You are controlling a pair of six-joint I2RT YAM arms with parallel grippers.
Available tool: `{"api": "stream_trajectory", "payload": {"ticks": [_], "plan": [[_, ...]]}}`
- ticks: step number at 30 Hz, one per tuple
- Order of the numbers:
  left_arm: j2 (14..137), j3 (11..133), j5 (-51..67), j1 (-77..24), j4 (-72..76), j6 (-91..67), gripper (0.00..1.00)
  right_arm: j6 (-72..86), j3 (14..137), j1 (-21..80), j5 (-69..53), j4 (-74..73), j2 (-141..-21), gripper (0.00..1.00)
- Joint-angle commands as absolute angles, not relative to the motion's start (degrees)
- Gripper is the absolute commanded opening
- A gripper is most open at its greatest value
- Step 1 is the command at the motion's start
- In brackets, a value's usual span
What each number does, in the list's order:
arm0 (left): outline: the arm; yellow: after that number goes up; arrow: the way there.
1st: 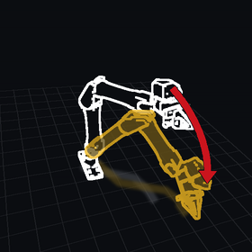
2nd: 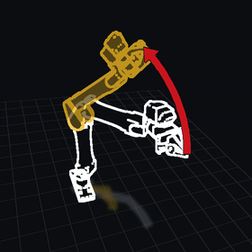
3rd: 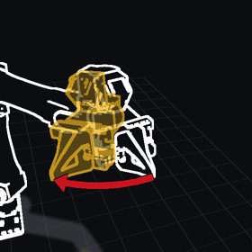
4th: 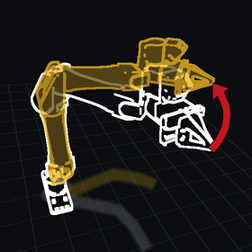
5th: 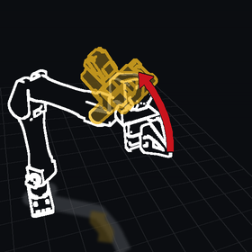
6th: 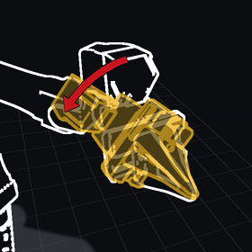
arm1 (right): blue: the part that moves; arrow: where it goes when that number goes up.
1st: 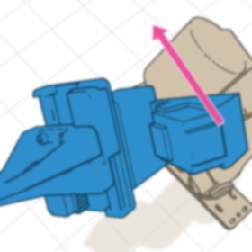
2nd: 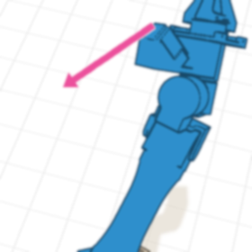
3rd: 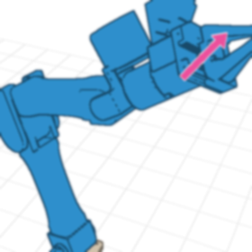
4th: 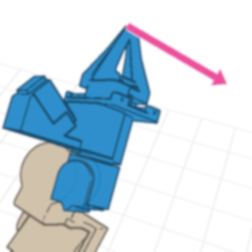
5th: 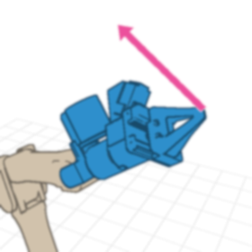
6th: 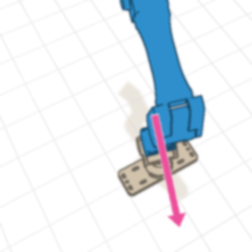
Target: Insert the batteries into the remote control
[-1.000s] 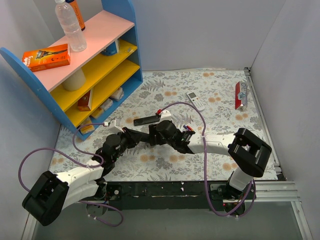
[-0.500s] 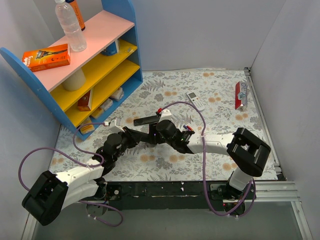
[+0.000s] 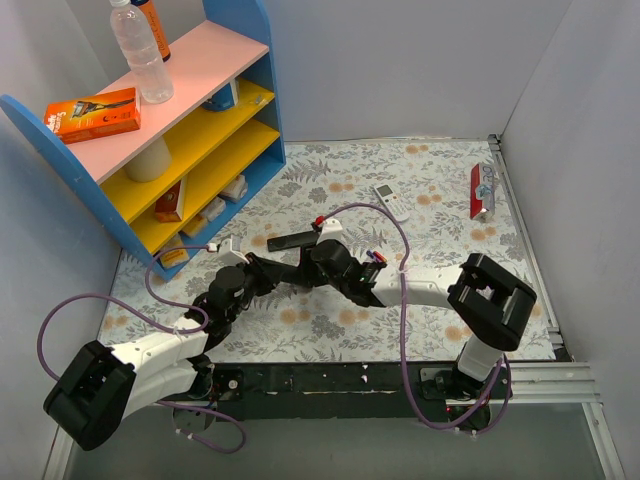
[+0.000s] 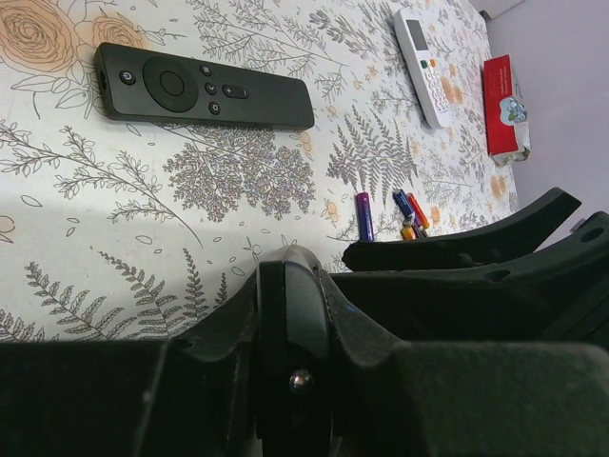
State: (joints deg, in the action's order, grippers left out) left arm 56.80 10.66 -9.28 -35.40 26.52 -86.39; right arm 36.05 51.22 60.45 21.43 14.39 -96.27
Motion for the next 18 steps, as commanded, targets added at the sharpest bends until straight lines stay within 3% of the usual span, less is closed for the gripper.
{"api": "stream_trajectory", "payload": {"ticks": [1, 11, 18], "plan": [[57.2, 12.3, -9.6, -36.4, 23.9, -85.3, 0.0, 35.2, 53.2, 60.3, 22.1, 12.1, -99.1, 0.55], [55.9, 13.5, -12.8, -36.4, 20.8, -84.3, 0.0, 31.7, 58.6, 60.3, 22.4, -2.0, -104.2, 0.51], [53.4, 14.4, -16.5, -36.4, 16.7, -84.1, 0.0, 31.6, 58.5, 60.0, 23.1, -3.9, -104.4, 0.46]]}}
